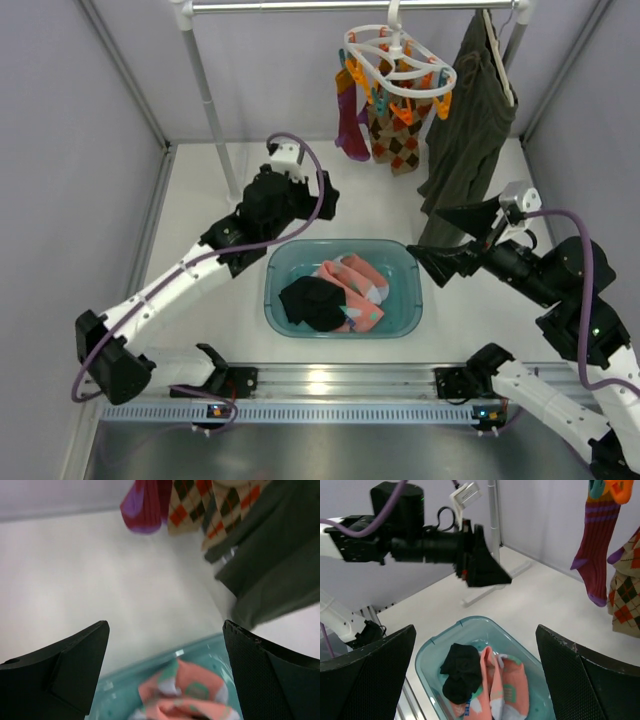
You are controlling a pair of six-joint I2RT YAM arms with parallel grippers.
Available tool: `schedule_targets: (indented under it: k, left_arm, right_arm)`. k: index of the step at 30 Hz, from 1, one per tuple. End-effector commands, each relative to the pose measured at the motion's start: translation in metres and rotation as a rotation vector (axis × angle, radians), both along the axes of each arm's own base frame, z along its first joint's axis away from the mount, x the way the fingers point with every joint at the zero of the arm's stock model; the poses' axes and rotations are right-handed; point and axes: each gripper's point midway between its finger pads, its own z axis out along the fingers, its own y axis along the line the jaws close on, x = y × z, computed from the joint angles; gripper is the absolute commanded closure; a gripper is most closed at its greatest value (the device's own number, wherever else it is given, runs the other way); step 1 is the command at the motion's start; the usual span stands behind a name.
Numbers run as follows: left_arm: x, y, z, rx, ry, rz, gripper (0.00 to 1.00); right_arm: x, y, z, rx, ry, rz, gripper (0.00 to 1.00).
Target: Remove the socks clipped to the hanger
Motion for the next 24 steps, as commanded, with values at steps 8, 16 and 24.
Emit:
schedule_targets:
  k: [8, 16, 24]
  left_arm:
    - [0.151, -0.042, 0.042, -0.058, -0.373, -0.271, 0.01]
    - [0.229, -0.043, 0.012, -0.026, -0.358, -0.171, 0.62]
    - [0.167, -0.045, 0.024, 0.098, -0.447, 0.079, 1.0]
  right_arm:
    - [-0.005, -0.001, -0.018, 0.034, -0.024, 0.01, 0.01]
    - [-0.004, 0.002, -0.017, 0.055, -0.069, 0.023, 0.01]
    - [0.03, -0.001, 0.016, 0.192, -0.058, -0.101, 0.0]
